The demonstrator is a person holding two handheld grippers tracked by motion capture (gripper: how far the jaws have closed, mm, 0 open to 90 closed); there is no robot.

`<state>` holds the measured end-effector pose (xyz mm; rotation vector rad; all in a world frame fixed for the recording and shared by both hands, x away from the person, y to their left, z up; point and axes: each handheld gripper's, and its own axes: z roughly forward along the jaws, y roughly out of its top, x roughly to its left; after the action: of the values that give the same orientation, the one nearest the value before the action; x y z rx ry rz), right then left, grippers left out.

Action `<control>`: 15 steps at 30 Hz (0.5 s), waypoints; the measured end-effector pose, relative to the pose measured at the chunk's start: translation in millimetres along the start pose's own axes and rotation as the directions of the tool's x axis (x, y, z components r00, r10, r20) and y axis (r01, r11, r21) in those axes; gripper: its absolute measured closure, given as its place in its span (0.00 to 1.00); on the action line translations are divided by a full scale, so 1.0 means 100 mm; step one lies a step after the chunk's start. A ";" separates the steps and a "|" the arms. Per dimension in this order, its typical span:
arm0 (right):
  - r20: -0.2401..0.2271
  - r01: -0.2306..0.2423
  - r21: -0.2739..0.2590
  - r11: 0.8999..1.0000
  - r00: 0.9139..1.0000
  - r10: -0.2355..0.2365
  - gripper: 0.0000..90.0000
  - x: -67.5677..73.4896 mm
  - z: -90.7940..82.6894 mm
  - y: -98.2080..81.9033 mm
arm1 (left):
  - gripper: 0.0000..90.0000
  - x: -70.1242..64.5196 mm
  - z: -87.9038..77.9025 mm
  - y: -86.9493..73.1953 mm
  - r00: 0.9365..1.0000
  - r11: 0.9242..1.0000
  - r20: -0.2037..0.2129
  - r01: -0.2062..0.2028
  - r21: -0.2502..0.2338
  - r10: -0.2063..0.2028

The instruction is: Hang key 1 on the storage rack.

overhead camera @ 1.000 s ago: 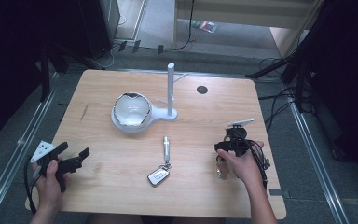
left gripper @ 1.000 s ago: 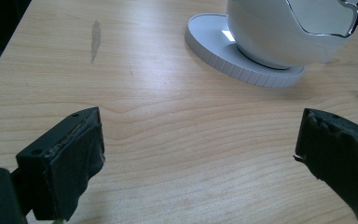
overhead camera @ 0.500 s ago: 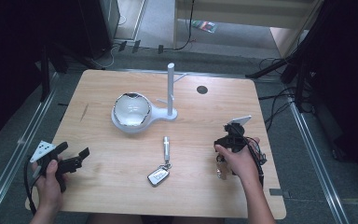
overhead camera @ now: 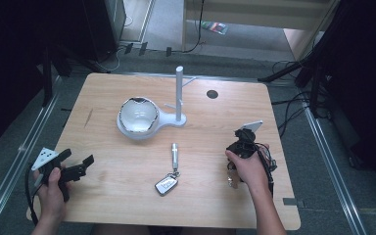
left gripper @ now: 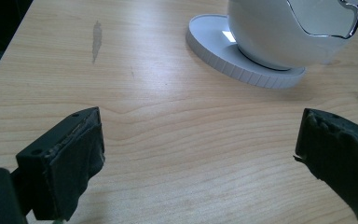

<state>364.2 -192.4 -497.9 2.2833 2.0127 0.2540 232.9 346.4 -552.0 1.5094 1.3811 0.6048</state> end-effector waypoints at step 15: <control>0.000 -0.036 0.054 0.998 0.999 0.036 0.70 0.00 0.05 0.03 | 0.02 0.00 0.00 0.00 1.000 1.000 0.000 0.001 0.000 -0.001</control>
<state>367.8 -192.3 -502.6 2.3539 2.0044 0.2050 233.1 346.5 -551.9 1.5087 1.3819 0.6040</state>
